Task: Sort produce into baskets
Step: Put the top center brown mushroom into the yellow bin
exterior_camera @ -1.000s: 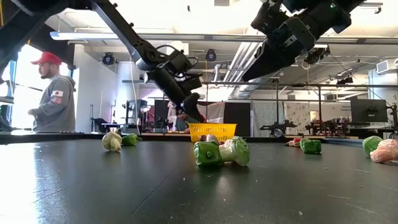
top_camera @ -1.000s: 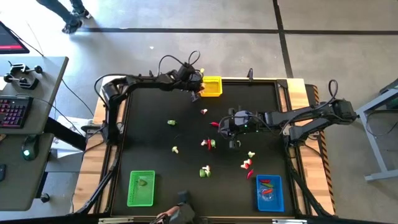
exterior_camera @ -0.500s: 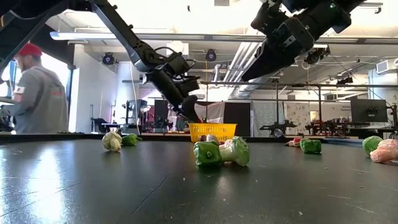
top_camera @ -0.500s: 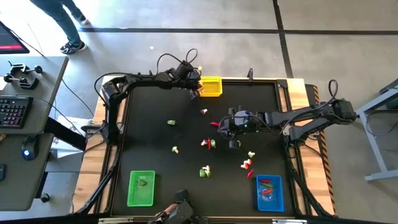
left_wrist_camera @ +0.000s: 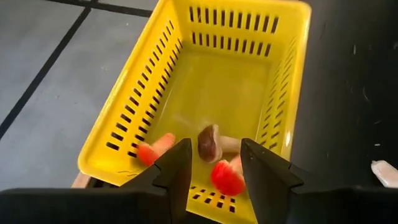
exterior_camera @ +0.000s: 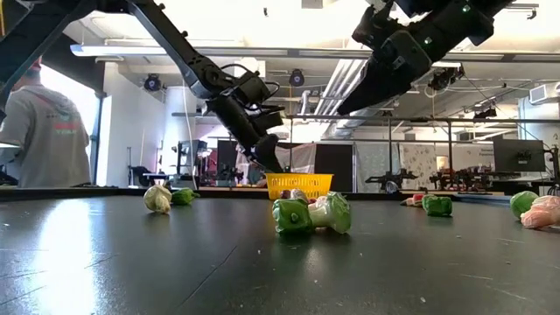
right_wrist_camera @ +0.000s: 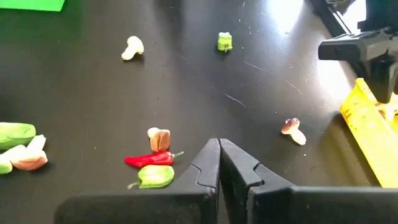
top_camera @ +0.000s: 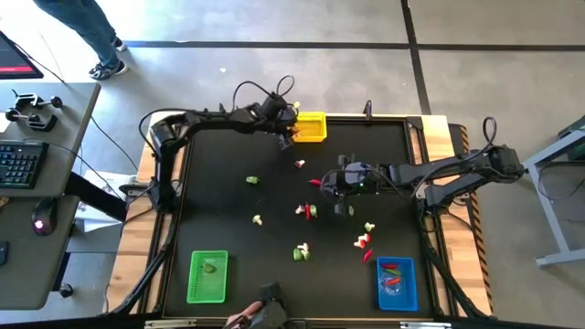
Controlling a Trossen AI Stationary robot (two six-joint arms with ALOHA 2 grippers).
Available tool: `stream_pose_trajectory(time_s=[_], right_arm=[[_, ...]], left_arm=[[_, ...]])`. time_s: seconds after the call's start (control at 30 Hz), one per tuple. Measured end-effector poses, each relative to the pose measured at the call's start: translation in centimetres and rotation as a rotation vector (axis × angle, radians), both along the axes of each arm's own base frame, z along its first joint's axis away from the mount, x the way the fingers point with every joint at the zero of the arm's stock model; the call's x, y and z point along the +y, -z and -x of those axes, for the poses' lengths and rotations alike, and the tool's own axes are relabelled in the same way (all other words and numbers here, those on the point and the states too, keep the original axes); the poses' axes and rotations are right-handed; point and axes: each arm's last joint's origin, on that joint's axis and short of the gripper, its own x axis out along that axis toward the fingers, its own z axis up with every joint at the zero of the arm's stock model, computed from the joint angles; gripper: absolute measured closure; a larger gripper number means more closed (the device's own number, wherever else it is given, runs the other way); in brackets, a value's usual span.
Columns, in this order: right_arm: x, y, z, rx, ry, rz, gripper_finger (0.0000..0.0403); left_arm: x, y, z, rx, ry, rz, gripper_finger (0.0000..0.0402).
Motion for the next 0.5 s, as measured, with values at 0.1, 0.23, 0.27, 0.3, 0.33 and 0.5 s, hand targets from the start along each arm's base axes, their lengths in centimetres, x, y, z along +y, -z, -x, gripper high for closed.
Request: stream_pose_trajectory(time_s=[0.1, 0.23, 0.27, 0.3, 0.33, 0.5], right_arm=[[0.0, 0.0, 0.0, -0.006, 0.0, 0.0, 0.0403], [-0.1, -0.1, -0.1, -0.019, 0.023, 0.017, 0.0403], [-0.1, -0.2, -0.1, -0.024, 0.026, 0.018, 0.0403], [-0.1, -0.2, -0.2, -0.029, 0.028, 0.019, 0.0403], [-0.1, -0.1, -0.4, -0.039, 0.027, 0.02, 0.0403], [-0.1, 1.1, -1.7, -0.048, 0.009, 0.047, 0.0403]], left_arm=[[-0.2, -0.3, 0.0, 0.006, 0.006, -0.006, 0.0273], [-0.7, -0.5, -0.3, 0.009, 0.016, -0.028, 0.0277], [-0.9, -0.6, -0.5, 0.01, 0.02, -0.042, 0.0282], [-1.0, -0.7, -0.6, 0.009, 0.023, -0.057, 0.0288], [-1.2, -1.0, -0.7, 0.006, 0.023, -0.069, 0.0297], [-2.1, -2.8, -1.3, -0.057, 0.049, -0.131, 0.0347]])
